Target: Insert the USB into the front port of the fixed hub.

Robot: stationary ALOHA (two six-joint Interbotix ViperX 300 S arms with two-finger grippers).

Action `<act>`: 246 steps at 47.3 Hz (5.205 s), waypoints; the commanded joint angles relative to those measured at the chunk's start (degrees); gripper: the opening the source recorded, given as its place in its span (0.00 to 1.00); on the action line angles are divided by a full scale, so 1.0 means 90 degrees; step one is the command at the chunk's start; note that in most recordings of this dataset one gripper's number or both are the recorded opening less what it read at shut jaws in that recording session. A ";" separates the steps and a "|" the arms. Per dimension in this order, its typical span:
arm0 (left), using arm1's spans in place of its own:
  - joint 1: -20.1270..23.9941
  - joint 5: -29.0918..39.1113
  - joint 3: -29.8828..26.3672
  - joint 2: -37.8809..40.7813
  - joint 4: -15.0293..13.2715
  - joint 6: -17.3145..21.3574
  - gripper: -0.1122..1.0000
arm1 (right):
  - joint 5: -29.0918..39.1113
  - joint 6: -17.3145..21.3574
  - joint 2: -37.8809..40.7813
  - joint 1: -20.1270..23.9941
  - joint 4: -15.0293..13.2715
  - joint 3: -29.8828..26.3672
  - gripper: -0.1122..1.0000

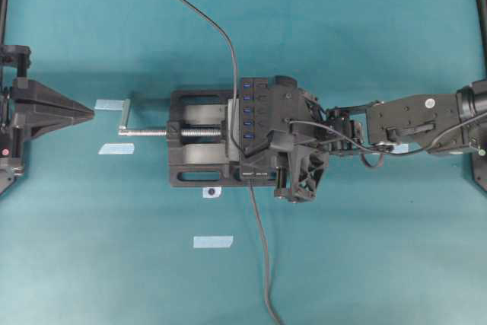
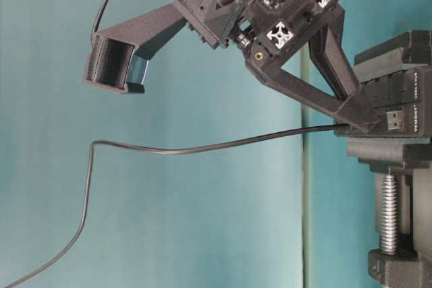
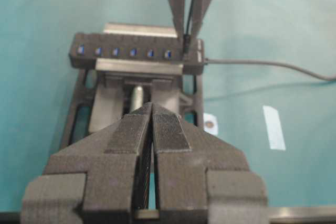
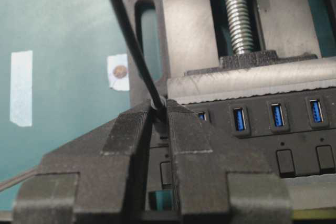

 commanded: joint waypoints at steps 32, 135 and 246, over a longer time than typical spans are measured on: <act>0.0010 -0.0059 -0.0068 0.0039 0.0010 -0.0010 0.10 | 0.0332 0.0049 0.0039 0.0176 0.0020 -0.0088 0.16; 0.0010 -0.0059 -0.0049 -0.0049 0.0010 -0.0010 0.10 | 0.0713 0.0078 0.0117 0.0303 0.0000 -0.0361 0.43; 0.0010 0.0000 0.0010 -0.0195 0.0010 -0.0059 0.10 | 0.0195 0.0068 -0.2676 -0.0352 0.0000 0.1445 0.69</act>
